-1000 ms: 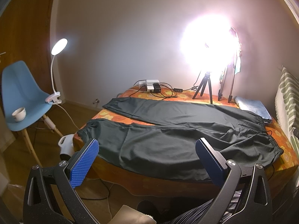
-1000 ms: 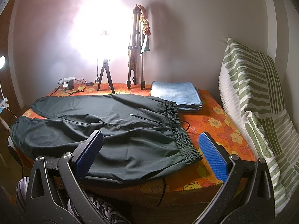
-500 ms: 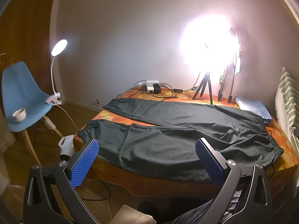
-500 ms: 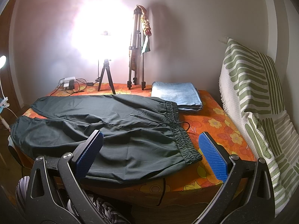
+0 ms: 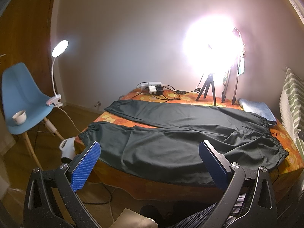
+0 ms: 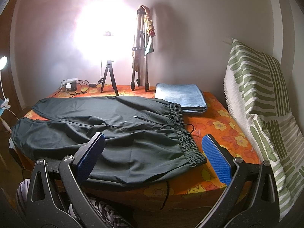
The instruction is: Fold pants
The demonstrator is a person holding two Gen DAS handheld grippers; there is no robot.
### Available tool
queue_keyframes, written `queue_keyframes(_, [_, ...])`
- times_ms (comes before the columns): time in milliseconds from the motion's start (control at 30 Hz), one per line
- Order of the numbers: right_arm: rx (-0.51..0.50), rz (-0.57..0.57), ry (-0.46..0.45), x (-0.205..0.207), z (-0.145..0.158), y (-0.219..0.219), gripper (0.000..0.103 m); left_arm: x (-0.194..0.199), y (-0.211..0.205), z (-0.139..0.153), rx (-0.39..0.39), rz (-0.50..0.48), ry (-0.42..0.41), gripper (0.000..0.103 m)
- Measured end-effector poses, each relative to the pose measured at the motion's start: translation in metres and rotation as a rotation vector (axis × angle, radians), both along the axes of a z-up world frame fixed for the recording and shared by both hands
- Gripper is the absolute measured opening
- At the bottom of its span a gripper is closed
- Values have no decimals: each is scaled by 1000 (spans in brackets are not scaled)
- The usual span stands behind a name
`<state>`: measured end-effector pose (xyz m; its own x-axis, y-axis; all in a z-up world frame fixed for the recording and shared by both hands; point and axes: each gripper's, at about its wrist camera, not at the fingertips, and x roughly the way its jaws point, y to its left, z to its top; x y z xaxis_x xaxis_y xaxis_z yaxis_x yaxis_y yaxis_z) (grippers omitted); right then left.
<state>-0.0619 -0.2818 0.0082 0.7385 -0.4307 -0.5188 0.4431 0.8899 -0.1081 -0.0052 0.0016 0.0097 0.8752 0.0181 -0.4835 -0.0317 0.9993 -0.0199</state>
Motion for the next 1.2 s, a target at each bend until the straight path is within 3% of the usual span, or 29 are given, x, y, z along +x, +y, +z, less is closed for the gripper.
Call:
queue_keyframes(367, [1, 11, -2, 0, 2, 2, 103, 2, 1, 3, 3, 0, 0, 103])
queue_keyframes(733, [-17, 90, 10, 2, -1, 8, 103, 4, 7, -2, 10, 10, 6, 103])
queue_keyframes(1100, [-59, 353, 83, 20, -22, 31, 103, 16, 34, -24, -9, 61, 69, 103])
queue_keyframes(1200, [-79, 446, 128, 28, -37, 43, 96, 24, 41, -33, 0, 67, 93, 103])
